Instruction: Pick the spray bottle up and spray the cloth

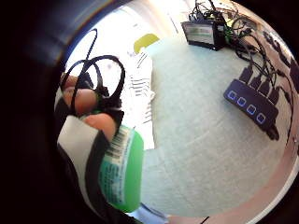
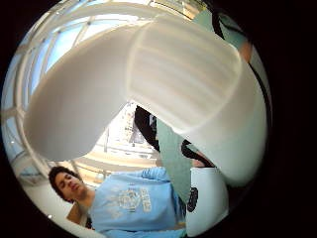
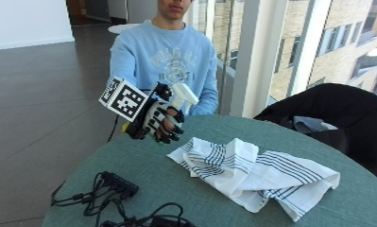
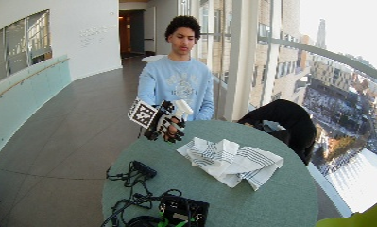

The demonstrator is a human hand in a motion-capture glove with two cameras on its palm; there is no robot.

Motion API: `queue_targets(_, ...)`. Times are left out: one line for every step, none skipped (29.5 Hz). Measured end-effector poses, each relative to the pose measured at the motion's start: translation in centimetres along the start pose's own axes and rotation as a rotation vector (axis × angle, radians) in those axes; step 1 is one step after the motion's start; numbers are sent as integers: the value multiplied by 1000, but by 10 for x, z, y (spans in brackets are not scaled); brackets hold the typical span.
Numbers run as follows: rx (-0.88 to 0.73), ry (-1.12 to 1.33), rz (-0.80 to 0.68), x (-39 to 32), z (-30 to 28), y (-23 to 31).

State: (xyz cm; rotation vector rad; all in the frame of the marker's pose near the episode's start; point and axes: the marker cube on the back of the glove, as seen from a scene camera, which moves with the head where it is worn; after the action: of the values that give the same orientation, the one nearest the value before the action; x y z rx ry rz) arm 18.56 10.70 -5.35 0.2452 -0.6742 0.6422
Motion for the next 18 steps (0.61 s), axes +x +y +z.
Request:
queue_targets(-21,17,3,-2,2,-4)
queue_targets(-38,32,7,-3,3,-7)
queue_targets(-53,45,10,-5,5,-10)
queue_targets(-65,54,13,-6,7,-13)
queue_targets(-77,58,17,-7,9,-15)
queue_targets(-87,59,21,-8,11,-17)
queue_targets(-97,59,26,-9,13,-19)
queue_targets(-106,58,31,-10,15,-20)
queue_targets(-116,59,36,-11,17,-21)
queue_targets(-127,61,41,-12,19,-22)
queue_targets(-139,64,45,-13,20,-24)
queue_targets(-151,68,49,-13,22,-25)
queue_targets(-161,70,51,-14,24,-26)
queue_targets(-168,72,53,-14,25,-27)
queue_targets(-172,73,54,-14,26,-28)
queue_targets(-175,74,54,-14,27,-29)
queue_targets(-177,77,54,-14,28,-30)
queue_targets(-179,80,54,-14,29,-30)
